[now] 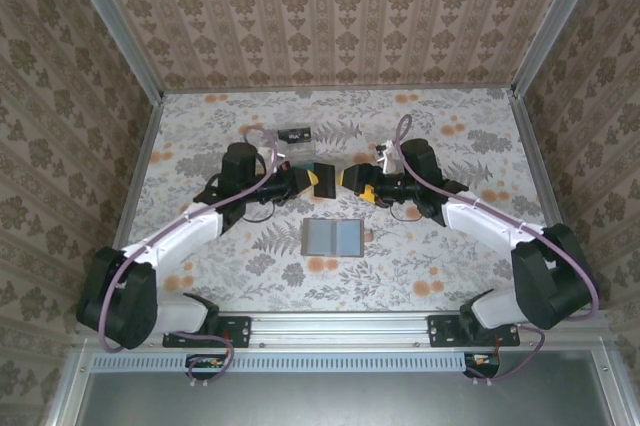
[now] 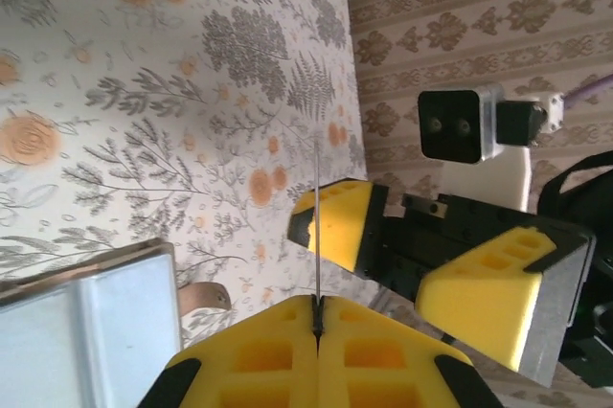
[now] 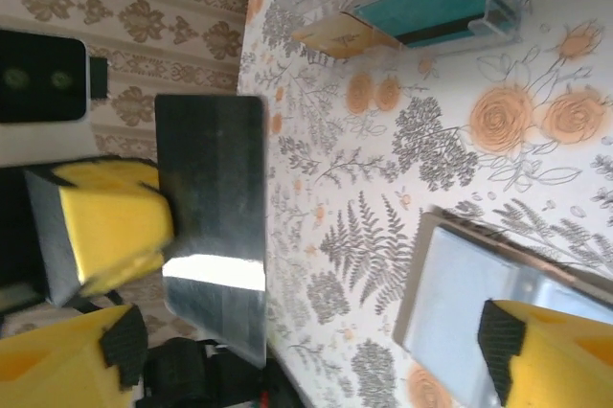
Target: Take the credit cards out of the card holder
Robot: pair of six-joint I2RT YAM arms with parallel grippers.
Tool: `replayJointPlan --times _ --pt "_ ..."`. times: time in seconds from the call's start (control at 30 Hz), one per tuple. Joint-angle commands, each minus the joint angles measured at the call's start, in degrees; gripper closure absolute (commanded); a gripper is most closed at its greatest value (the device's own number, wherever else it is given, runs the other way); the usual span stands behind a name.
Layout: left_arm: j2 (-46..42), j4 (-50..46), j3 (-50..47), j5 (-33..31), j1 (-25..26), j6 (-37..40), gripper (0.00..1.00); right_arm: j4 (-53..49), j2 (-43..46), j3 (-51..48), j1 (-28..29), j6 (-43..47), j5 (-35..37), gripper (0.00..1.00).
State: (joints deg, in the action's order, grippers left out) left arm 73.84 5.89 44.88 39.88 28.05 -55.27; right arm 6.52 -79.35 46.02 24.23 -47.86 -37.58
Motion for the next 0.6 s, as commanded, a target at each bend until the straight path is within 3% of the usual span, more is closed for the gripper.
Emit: replayJointPlan --times 0.0,0.13,0.27,0.43,0.57 --pt "-1.94 -19.83 7.01 -4.25 -1.06 17.56 1.00 -5.39 4.10 -0.12 -0.49 3.51 3.50 0.00" --pt "-1.22 -30.97 13.42 -11.31 -1.51 31.03 1.00 -8.70 6.88 -0.46 -1.32 5.12 6.10 0.00" --pt "-2.22 -32.52 15.76 -17.26 -1.51 43.31 1.00 -10.36 9.37 -1.20 -2.37 5.87 7.55 0.00" --pt "-3.79 -33.19 16.68 -18.47 -1.55 65.36 1.00 -12.43 12.55 -1.74 -3.94 7.20 8.81 0.00" --pt "-2.31 -35.49 19.49 -22.98 -1.51 75.52 1.00 -12.81 13.99 -2.23 -4.92 7.61 9.10 0.00"
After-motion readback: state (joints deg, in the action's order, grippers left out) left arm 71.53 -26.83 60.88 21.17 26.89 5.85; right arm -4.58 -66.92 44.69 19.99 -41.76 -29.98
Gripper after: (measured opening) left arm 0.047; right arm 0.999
